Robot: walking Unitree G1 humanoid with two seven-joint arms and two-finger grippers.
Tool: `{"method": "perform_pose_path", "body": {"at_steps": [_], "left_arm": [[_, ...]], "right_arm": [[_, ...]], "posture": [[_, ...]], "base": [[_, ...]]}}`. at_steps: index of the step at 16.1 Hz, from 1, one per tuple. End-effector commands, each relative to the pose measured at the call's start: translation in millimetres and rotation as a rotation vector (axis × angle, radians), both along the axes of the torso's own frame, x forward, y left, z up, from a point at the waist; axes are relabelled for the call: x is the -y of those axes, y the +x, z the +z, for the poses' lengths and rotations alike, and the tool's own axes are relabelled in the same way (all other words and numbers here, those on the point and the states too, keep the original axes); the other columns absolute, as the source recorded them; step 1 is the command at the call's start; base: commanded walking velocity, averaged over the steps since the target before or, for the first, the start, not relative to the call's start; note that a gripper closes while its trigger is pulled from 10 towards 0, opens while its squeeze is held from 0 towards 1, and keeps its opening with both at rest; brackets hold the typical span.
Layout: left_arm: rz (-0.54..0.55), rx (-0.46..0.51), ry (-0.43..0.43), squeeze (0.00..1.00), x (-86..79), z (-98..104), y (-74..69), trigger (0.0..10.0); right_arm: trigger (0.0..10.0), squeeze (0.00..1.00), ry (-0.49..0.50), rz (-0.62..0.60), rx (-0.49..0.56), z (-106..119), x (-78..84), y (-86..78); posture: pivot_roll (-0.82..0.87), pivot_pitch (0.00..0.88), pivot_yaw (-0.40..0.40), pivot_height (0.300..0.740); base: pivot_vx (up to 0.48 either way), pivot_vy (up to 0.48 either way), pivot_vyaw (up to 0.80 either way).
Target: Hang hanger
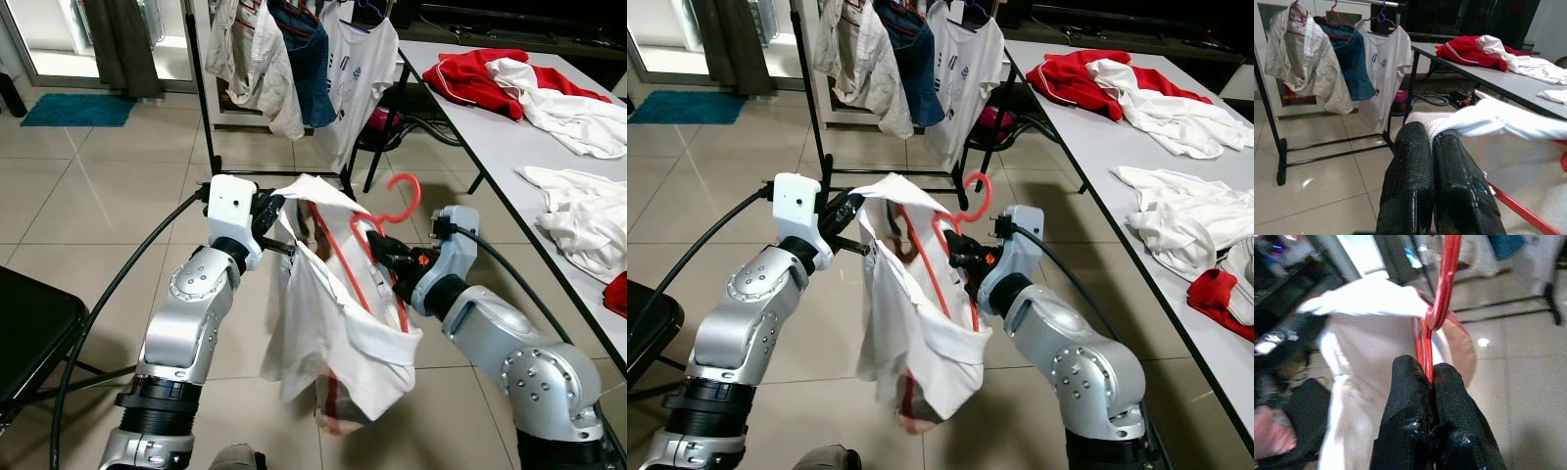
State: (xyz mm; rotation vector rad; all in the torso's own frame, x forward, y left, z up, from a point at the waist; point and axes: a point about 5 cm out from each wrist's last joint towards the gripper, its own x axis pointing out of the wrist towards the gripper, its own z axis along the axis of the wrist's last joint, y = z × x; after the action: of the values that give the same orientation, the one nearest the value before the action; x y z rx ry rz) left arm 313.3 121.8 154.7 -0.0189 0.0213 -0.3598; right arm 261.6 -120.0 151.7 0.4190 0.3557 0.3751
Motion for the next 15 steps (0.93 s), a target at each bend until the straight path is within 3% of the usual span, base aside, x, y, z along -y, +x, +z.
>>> {"method": "perform_pose_path", "body": {"at_steps": [1,4,6,7,8,12,15], "left_arm": [[0.020,0.006,-0.011,0.00,-2.3,2.1,-0.7,0.0],[0.021,-0.059,0.050,0.00,4.3,-11.5,-2.1,0.0],[0.000,-0.064,0.052,0.00,10.0,-11.9,-3.0,0.0],[-0.006,-0.064,0.049,0.00,13.5,-11.4,-2.5,0.0],[0.003,-0.063,0.045,0.00,14.6,-10.5,-0.8,0.0],[0.047,-0.058,0.091,0.00,7.3,-9.5,2.5,0.0],[0.028,-0.069,0.120,0.00,8.1,-13.3,0.4,0.0]], "right_arm": [[10.0,0.00,-0.041,-0.075,-0.036,-5.3,12.0,1.3],[10.0,0.00,-0.069,-0.157,-0.002,3.8,12.6,7.6],[10.0,0.00,-0.152,-0.016,-0.009,1.9,2.9,2.3],[10.0,0.00,-0.247,0.126,-0.022,-3.1,-6.2,-7.0],[10.0,0.00,-0.282,0.194,-0.031,-5.9,-11.1,-13.8],[10.0,0.00,-0.280,0.128,-0.008,0.5,-5.9,-8.9],[10.0,0.00,-0.204,0.039,0.052,14.9,-1.0,2.6]], "posture": [[0.01,0.000,-0.070,0.740],[0.01,0.000,-0.068,0.740],[0.01,0.000,-0.067,0.740],[0.00,0.000,-0.064,0.740],[0.00,0.000,-0.065,0.740],[0.00,0.000,-0.064,0.740],[0.01,0.000,-0.065,0.740]], "base": [[0.000,0.000,0.00],[0.000,0.000,0.00],[0.000,0.000,0.00],[0.000,0.000,0.00],[0.000,0.000,0.00],[0.000,0.000,0.00],[0.000,0.000,0.00]]}}
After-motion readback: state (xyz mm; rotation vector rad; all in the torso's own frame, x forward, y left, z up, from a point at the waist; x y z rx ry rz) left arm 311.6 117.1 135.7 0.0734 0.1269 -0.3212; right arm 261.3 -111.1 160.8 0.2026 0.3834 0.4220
